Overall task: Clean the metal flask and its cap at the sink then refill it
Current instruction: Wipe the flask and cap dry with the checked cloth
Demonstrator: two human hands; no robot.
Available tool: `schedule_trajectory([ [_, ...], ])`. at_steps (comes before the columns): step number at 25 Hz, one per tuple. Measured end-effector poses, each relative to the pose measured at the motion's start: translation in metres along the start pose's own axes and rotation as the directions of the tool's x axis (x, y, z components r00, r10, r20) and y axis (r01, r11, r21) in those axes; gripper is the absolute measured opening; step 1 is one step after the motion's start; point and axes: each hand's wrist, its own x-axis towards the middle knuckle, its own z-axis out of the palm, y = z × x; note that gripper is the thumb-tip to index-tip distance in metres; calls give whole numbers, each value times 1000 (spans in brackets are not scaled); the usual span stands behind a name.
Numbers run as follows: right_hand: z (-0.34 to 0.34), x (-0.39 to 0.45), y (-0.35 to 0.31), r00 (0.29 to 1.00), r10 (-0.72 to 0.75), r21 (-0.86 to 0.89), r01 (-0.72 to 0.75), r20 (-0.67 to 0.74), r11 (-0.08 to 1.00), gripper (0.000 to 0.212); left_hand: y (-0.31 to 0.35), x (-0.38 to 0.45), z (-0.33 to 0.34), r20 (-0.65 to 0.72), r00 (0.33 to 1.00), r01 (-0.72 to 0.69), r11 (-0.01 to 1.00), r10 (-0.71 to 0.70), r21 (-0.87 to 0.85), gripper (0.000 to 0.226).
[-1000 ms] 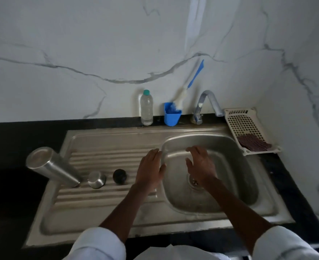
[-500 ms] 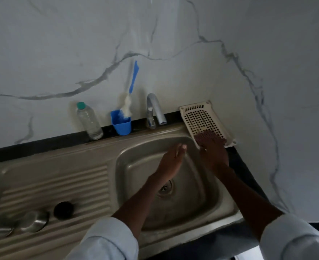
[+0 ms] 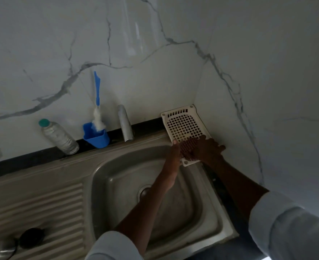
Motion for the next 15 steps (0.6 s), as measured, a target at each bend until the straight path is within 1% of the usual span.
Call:
schedule_trajectory([
  [1,-1,1,-2,1000,6,31,-6,13,999,74,-2,0,0,-14,1000,-8,1000,8,-27,49],
  [3,-6,3,-4,999,33,150,-35,13,988,60,-4,-5,-1,-44,999,2,999,-5,-54,45],
  [5,-10,2,-8,997,56,241,-44,-44,970,43,-4,-11,-5,-72,997,10,999,-13,-50,46],
  [6,-12,1,-9,994,63,275,-37,-85,961,38,-3,-16,-7,-86,996,1,1000,-3,-25,48],
  [7,-13,-2,-10,989,71,326,-25,-128,945,37,-1,-21,-10,-112,994,-13,1000,14,2,48],
  [8,-16,-7,-11,984,81,409,-9,-160,913,41,-1,-24,-15,-149,988,-30,999,33,17,46],
  [10,-21,-22,-12,970,85,603,72,-227,795,45,0,-31,-25,-219,975,-40,999,38,-5,45],
  [11,-23,-33,-13,965,80,680,116,-250,724,39,1,-36,-30,-238,971,-34,999,25,-33,49],
  [12,-24,-45,-15,968,86,759,129,-237,638,28,4,-42,-36,-249,968,-17,998,1,-62,52],
  [13,-23,-58,-19,982,81,856,106,-170,506,17,6,-50,-42,-256,966,4,995,-28,-96,53],
  [14,-21,-72,-23,997,39,935,49,-67,351,18,8,-58,-48,-249,967,31,992,-62,-125,54],
  [15,-16,-87,-28,998,-47,975,-29,41,221,28,9,-68,-56,-228,969,62,985,-98,-161,57],
])
